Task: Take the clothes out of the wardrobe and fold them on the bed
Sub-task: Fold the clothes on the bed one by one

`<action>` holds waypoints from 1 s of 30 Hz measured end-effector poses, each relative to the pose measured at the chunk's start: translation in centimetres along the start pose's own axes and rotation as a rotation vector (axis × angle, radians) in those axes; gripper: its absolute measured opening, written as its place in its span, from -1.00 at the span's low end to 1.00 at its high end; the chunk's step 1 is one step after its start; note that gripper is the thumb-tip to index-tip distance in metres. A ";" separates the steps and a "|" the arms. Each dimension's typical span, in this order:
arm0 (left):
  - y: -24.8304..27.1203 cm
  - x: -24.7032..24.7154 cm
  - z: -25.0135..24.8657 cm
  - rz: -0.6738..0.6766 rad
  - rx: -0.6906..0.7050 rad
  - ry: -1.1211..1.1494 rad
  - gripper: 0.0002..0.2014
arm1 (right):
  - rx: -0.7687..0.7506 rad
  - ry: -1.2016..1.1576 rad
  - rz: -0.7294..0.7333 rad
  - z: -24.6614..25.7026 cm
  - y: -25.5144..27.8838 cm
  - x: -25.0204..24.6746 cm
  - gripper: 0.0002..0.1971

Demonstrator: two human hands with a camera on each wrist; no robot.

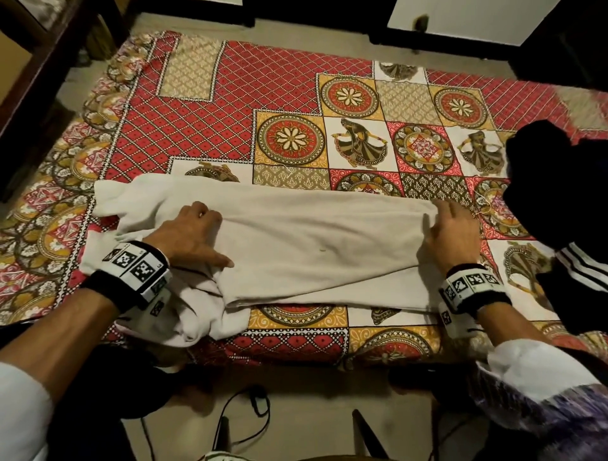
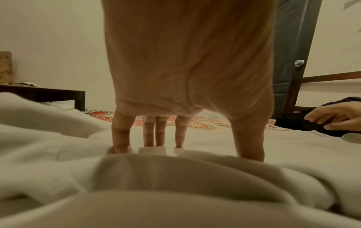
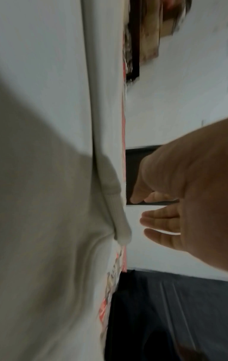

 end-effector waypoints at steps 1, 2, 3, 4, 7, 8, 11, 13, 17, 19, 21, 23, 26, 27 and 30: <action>0.0 0.0 0.0 0.007 -0.007 -0.021 -0.01 | -0.070 0.004 0.051 0.8 0.5 0.3 -0.71; 0.1 0.0 -0.2 0.015 -0.015 -0.034 0.00 | -0.103 0.016 0.147 1.4 1.0 0.8 -0.67; 0.2 -0.2 -0.3 0.025 -0.017 -0.032 -0.01 | -0.104 0.046 0.255 1.8 1.5 1.0 -0.59; 0.2 -0.6 -0.3 0.035 -0.011 -0.016 -0.02 | -0.094 0.074 0.307 2.2 2.0 1.1 -0.53; 0.5 -2.1 0.4 0.073 0.007 0.063 -0.14 | -0.104 0.017 0.169 5.5 3.4 -0.9 -0.59; 0.7 -2.7 1.0 0.067 0.006 0.078 -0.22 | -0.137 -0.081 0.089 7.6 4.4 -2.1 -0.64; 1.3 -4.8 2.8 -0.033 0.018 0.093 -0.55 | -0.312 -0.479 0.122 15.7 9.2 -6.4 -0.76; 2.0 -6.3 4.1 -0.094 -0.002 0.117 -0.78 | -0.404 -0.646 0.258 21.4 12.6 -8.5 -0.80; 3.5 -6.4 6.2 0.099 -0.093 0.179 -0.93 | -0.412 -0.601 0.404 31.2 16.7 -9.6 -0.70; 4.3 -5.3 6.7 0.265 -0.096 0.217 -0.82 | -0.367 -0.453 0.487 34.4 17.7 -9.0 -0.53; 4.6 -4.3 7.1 0.338 -0.088 0.206 -0.72 | -0.323 -0.382 0.529 36.2 18.1 -8.7 -0.55; 4.4 -4.2 7.2 0.337 -0.089 0.179 -0.63 | -0.297 -0.415 0.512 36.9 18.2 -8.9 -0.73; 4.3 -4.2 7.2 0.371 -0.053 0.213 -0.55 | -0.306 -0.604 0.455 36.8 18.7 -10.1 -0.84; 4.5 -4.3 7.1 0.396 -0.046 0.226 -0.62 | -0.313 -0.668 0.445 36.8 19.0 -10.5 -0.82; 4.3 -4.0 7.1 0.416 -0.023 0.250 -0.71 | -0.214 -0.945 0.527 36.4 19.0 -11.2 -0.75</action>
Point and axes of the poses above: each hand's wrist, its own y-axis away from the middle knuckle, its own x-axis out of the palm, z = x × y, the point moved 4 cm from there along -y, towards the middle knuckle, and after that the axes turned 7 degrees about y, right-handed, at the moved point
